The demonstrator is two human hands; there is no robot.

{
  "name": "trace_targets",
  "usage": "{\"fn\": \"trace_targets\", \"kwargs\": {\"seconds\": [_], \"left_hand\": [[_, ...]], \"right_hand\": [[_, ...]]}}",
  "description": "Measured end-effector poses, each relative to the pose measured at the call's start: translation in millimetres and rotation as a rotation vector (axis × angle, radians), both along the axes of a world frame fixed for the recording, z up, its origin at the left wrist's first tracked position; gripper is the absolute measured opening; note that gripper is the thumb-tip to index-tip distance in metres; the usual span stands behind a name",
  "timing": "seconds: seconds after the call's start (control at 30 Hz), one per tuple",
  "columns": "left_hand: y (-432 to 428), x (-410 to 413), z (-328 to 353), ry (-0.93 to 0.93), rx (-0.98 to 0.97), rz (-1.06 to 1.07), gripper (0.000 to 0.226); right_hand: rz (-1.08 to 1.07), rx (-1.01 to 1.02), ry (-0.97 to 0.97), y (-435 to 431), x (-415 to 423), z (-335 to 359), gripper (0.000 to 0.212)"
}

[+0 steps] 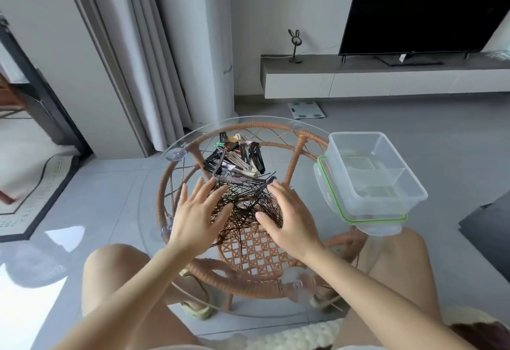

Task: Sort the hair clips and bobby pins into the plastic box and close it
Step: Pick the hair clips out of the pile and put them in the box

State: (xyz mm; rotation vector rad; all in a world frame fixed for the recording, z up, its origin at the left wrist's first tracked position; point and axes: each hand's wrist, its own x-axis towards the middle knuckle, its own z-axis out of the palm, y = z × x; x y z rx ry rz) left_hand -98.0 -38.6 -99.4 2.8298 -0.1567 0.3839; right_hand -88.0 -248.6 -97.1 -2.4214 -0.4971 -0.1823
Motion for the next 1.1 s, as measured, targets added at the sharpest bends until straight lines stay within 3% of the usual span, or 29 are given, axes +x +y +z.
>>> {"fn": "trace_targets", "kwargs": {"seconds": [0.1,0.2,0.33,0.43,0.67,0.77,0.93,1.0,1.1], "left_hand": [[27,-5,-2,0.085,-0.127,0.219,0.08],[32,-3,-3,0.19,-0.285,0.247,0.088],[-4,9,1,0.23,-0.339,0.18,0.065],[-31,17,-1,0.25,-0.426,0.203,0.058],[-40,37,0,0.064,-0.591,0.245,0.047],[-25,30,9,0.083,-0.414,0.124,0.057],[-12,-12,20,0.182,0.005,-0.414,0.079],[-15,-28,15,0.222,0.152,-0.542,0.083],[-18,-30,2,0.217,0.268,-0.557,0.09]], "right_hand": [[-0.049,-0.068,0.026,-20,4,0,0.084],[-0.08,-0.184,0.146,-37,20,6,0.086],[-0.01,-0.187,0.308,-15,30,3,0.076],[0.05,-0.179,0.232,19,17,-3,0.067],[0.017,0.019,0.119,41,14,14,0.057],[0.177,-0.083,0.073,13,10,23,0.08],[0.508,-0.476,0.056,-42,-19,16,0.104],[0.552,-0.573,0.027,-47,-33,8,0.11],[0.493,-0.589,-0.009,-39,-29,-2,0.111]]}}
